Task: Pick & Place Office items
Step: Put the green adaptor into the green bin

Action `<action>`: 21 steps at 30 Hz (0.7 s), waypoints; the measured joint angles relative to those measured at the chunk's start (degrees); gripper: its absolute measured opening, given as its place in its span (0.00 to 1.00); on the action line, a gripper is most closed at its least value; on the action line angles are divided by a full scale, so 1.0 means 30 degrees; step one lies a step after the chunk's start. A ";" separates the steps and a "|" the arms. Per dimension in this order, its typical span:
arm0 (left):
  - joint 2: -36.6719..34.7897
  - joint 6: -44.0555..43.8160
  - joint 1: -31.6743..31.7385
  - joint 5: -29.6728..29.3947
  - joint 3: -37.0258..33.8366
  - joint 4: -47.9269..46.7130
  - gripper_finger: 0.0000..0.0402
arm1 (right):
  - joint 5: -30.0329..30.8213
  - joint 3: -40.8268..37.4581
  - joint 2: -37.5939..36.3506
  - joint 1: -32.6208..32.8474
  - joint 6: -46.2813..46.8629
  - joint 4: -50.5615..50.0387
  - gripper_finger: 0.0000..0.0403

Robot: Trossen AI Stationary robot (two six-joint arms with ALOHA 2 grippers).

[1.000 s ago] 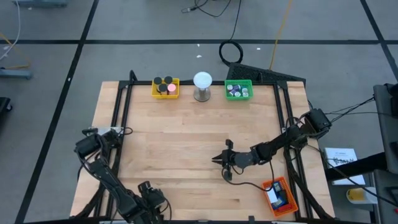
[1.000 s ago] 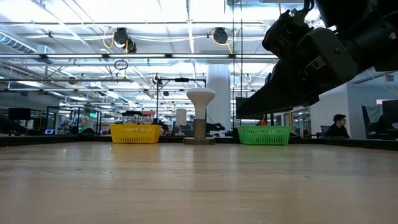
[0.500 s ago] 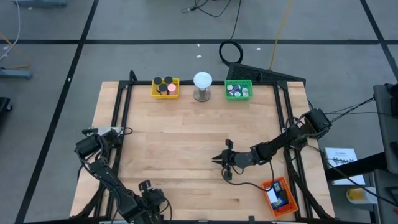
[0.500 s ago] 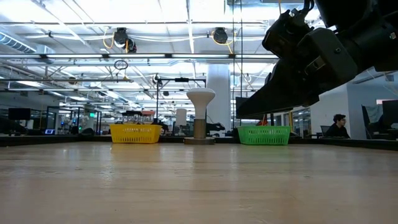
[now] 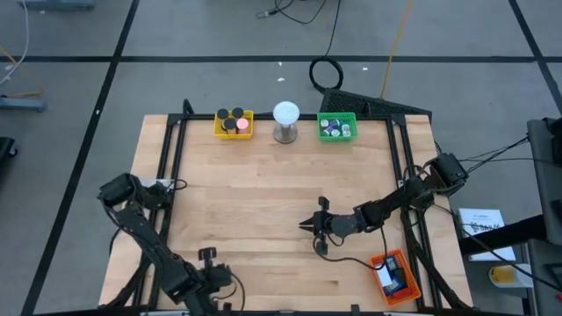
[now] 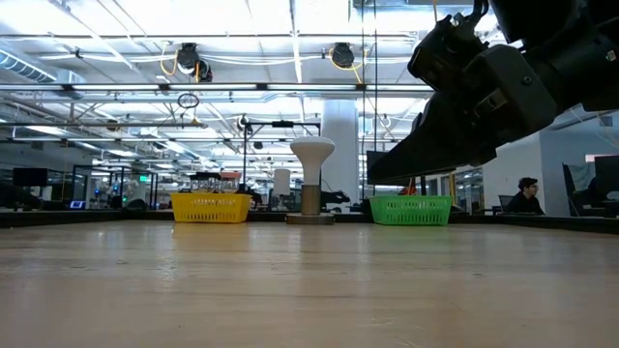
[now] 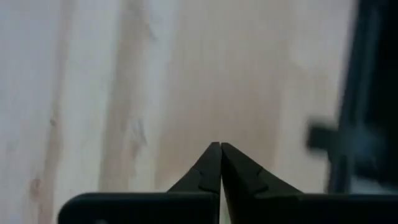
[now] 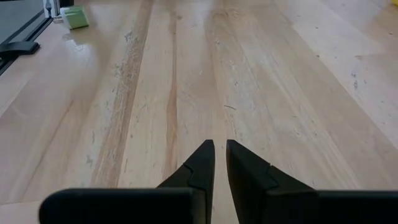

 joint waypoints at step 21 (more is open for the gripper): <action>-0.0364 0.9410 -0.2516 0.2206 -0.0020 -0.0992 0.68 | 0.0000 0.0004 0.0000 0.0000 -0.0354 -0.0007 0.09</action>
